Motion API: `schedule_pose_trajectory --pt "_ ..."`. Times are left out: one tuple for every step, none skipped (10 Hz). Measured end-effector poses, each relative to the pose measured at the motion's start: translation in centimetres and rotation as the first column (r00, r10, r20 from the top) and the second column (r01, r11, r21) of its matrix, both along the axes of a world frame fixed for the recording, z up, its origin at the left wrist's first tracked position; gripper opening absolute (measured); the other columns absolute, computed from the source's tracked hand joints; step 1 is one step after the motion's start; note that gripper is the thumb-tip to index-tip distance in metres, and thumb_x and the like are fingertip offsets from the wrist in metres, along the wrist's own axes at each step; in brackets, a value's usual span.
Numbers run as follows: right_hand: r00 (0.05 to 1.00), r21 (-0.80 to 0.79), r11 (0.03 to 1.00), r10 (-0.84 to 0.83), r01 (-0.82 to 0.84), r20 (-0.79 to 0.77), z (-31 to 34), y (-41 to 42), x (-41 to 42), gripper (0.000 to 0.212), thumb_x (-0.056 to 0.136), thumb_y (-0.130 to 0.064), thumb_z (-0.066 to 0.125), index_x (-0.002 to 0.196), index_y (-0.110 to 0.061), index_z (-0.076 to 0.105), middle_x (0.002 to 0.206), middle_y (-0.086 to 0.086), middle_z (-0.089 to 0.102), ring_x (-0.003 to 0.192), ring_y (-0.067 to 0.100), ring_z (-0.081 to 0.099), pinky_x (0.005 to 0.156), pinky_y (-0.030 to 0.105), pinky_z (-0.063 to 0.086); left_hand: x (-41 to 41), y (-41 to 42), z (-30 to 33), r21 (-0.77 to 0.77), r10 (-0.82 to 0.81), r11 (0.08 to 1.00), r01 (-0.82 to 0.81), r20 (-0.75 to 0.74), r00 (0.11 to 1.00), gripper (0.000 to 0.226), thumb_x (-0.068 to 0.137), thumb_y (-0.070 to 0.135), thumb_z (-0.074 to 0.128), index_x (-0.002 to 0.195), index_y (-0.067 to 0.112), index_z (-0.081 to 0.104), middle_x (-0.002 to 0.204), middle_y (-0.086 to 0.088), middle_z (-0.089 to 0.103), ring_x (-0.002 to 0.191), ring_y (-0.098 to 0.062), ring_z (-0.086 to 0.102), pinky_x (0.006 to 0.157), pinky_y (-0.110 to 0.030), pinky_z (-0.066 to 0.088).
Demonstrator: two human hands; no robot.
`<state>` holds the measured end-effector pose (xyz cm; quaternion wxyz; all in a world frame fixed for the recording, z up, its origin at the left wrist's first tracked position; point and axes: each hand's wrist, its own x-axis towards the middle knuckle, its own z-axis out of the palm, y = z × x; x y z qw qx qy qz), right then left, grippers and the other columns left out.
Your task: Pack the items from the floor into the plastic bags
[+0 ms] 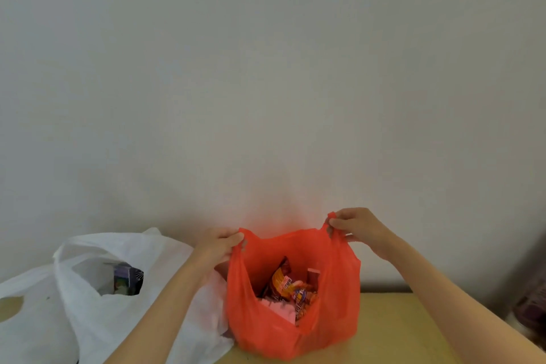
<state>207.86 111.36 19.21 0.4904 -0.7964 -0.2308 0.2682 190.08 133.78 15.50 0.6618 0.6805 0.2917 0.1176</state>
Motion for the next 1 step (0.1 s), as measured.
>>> schedule_pose_trajectory --pt "0.997 -0.102 0.994 0.040 -0.033 0.064 1.08 -0.47 0.46 0.013 0.089 -0.011 0.056 0.083 -0.010 0.067 0.084 0.004 0.069 0.075 0.015 0.063 0.075 0.027 0.051 -0.56 0.85 0.17 0.118 -0.061 0.990 0.070 -0.081 0.995 0.011 0.088 0.010 0.059 0.093 0.005 0.067 0.088 -0.013 0.067 0.073 -0.018 0.063 0.074 -0.032 0.052"
